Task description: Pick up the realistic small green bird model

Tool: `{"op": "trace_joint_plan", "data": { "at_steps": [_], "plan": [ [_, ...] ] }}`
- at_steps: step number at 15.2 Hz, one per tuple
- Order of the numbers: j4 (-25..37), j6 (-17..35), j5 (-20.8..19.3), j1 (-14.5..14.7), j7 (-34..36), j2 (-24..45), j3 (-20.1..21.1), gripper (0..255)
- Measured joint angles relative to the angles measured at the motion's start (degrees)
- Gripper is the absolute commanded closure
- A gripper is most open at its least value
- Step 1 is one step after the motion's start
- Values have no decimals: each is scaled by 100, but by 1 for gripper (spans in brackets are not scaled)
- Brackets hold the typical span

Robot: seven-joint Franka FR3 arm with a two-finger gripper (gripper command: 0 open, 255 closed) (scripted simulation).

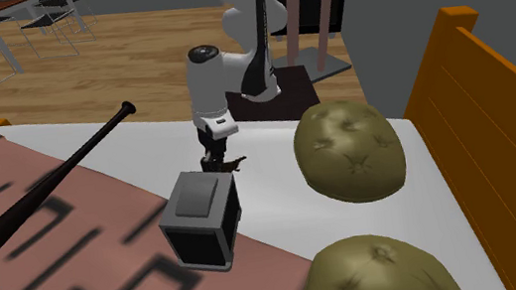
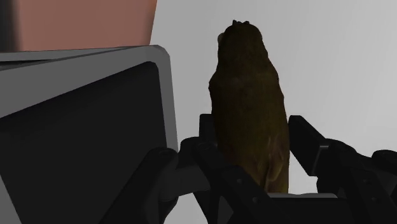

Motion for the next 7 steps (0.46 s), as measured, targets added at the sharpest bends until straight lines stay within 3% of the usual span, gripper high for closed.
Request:
{"op": "trace_joint_plan", "data": {
  "at_steps": [7],
  "plan": [
    [88, -439, -206, 80, 114, -369, -112, 255]
  ]
}}
